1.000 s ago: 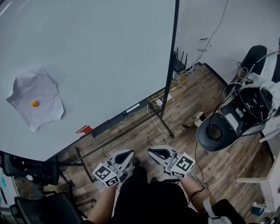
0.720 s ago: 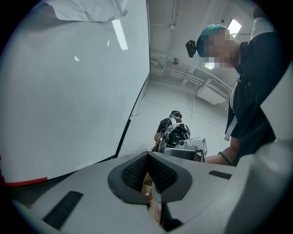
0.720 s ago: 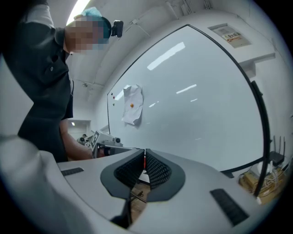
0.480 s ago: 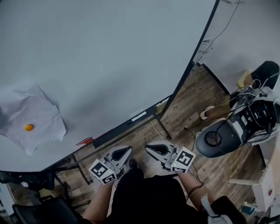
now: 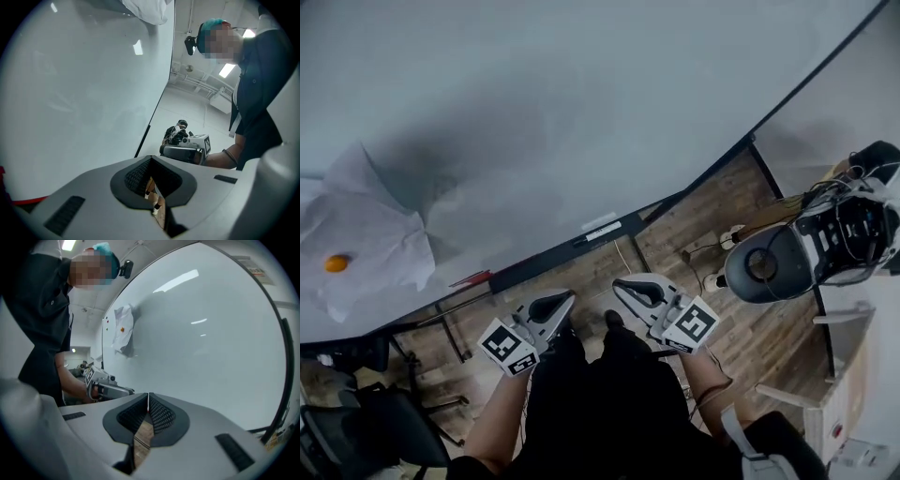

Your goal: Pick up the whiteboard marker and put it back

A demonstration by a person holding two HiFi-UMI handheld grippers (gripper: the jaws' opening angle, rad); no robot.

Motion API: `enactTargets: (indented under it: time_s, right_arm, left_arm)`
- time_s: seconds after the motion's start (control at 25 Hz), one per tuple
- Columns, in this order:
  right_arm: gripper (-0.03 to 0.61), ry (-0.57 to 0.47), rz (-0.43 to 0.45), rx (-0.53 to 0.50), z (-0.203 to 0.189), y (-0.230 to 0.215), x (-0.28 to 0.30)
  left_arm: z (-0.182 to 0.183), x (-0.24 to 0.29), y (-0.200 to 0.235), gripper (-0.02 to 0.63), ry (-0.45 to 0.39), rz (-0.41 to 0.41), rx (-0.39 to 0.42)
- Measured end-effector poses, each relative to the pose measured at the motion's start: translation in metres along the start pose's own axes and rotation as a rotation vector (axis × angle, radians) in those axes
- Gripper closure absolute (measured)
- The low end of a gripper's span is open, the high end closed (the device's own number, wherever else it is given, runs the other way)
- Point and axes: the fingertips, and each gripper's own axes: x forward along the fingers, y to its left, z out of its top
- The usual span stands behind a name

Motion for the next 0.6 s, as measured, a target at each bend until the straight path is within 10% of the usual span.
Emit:
enactTargets:
  time_s: [0.28,0.6]
  right_arm:
    - [0.558,0.120,0.210,-0.186,0.013,-0.081,0.037]
    - [0.558,0.114,0.306,-0.231,0.004,-0.065,0.029]
  left_arm:
    - [0.028,0.042,0.069,0.603,-0.048,0.219,-0.053]
    - [0.012,0.040,0.047,0.603,-0.071,0.327,-0.005]
